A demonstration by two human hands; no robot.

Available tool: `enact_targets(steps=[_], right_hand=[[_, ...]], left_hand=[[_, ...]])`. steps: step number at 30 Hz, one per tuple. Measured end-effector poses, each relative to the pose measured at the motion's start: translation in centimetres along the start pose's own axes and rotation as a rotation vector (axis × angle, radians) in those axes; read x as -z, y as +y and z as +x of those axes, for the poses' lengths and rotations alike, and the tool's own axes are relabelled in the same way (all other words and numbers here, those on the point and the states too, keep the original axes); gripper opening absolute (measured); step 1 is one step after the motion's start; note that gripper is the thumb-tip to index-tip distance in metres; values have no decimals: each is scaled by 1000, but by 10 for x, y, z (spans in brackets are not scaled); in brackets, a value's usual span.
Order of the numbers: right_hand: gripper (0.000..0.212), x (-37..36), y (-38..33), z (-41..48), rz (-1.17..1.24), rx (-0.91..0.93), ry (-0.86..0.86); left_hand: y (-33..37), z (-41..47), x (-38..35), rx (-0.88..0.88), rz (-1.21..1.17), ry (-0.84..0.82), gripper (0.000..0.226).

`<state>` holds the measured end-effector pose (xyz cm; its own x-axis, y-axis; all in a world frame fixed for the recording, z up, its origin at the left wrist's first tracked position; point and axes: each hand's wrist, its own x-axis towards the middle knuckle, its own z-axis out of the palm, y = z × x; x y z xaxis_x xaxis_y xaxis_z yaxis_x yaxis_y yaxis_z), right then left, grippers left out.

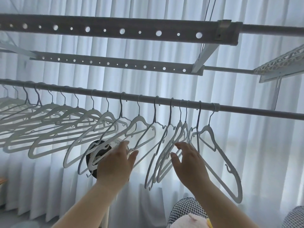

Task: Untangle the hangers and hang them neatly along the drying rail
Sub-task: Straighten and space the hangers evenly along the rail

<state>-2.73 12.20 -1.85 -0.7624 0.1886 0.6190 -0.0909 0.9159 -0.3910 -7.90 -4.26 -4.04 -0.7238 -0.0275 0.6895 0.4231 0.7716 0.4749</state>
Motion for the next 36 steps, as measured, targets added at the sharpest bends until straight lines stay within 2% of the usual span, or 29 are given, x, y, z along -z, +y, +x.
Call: enact_targets(steps=[3, 5, 14, 20, 24, 28, 29, 30, 33, 36], right_hand=[[39, -3, 0, 1, 30, -20, -21], [38, -5, 0, 1, 35, -28, -33], [37, -12, 0, 1, 84, -72, -14], [34, -17, 1, 1, 129, -95, 0], [33, -15, 1, 0, 150, -109, 6], [35, -12, -1, -5, 194, -127, -12], [35, -12, 0, -5, 228, -141, -19], [36, -12, 0, -5, 281, -166, -27], [38, -11, 0, -4, 475, -290, -64], [41, -12, 2, -3, 668, -392, -74]], left_hand=[[-3, 0, -11, 43, 48, -154, 38], [-6, 3, -19, 54, 51, -178, 37], [-18, 7, -19, 79, -2, -70, 38], [-23, 7, -13, 111, 21, -90, 37], [-21, 1, -5, 100, -4, 26, 33], [-10, -10, 4, -217, -65, 306, 31], [-2, -14, 6, -262, -119, 306, 32], [6, -18, 8, -264, -188, 251, 31], [22, -29, 6, -102, -414, 51, 25], [30, -37, -2, -43, -461, -99, 32]])
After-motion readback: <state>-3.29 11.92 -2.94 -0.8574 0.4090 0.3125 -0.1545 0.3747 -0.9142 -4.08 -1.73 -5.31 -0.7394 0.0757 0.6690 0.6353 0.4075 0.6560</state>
